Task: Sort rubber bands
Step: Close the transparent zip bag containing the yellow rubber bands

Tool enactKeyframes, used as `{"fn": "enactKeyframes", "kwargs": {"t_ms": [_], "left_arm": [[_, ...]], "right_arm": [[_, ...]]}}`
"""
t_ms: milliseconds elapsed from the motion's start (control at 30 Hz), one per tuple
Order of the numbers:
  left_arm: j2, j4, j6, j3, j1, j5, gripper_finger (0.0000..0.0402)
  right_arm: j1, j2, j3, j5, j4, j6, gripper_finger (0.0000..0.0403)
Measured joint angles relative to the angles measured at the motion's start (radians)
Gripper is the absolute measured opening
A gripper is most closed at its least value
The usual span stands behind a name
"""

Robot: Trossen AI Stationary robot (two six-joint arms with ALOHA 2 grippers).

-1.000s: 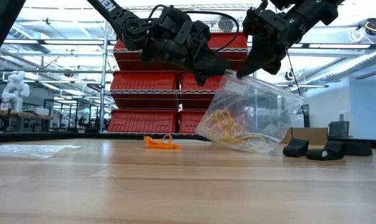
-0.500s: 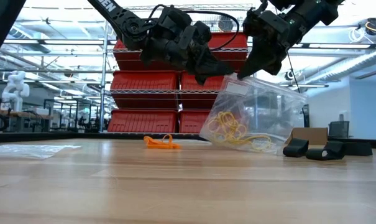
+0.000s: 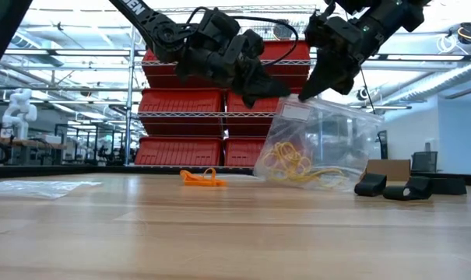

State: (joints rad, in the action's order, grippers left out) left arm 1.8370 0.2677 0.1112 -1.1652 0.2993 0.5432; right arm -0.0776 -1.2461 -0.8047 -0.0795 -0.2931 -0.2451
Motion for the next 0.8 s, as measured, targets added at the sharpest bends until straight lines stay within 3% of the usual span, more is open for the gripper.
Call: {"fn": "enactKeyframes", "kwargs": {"t_ms": [367,467,633,800], "left_arm": [[0.0,-0.027,0.0,0.0,0.001,0.03,0.0122],[0.0,-0.011,-0.02,0.0,0.002,0.05,0.0138],[0.0,0.022,-0.052,0.0,-0.001,0.082,0.0121],[0.0,0.022,-0.027,0.0,-0.014,0.088,0.0055]], "right_arm": [[0.009,0.0,-0.047,0.008,-0.039,0.03,0.0006],[0.017,0.0,-0.051,0.007,-0.036,0.033,0.0006],[0.021,0.0,-0.051,0.006,-0.038,0.032,0.0006],[0.021,0.0,-0.05,0.003,-0.034,0.032,0.0006]]}}
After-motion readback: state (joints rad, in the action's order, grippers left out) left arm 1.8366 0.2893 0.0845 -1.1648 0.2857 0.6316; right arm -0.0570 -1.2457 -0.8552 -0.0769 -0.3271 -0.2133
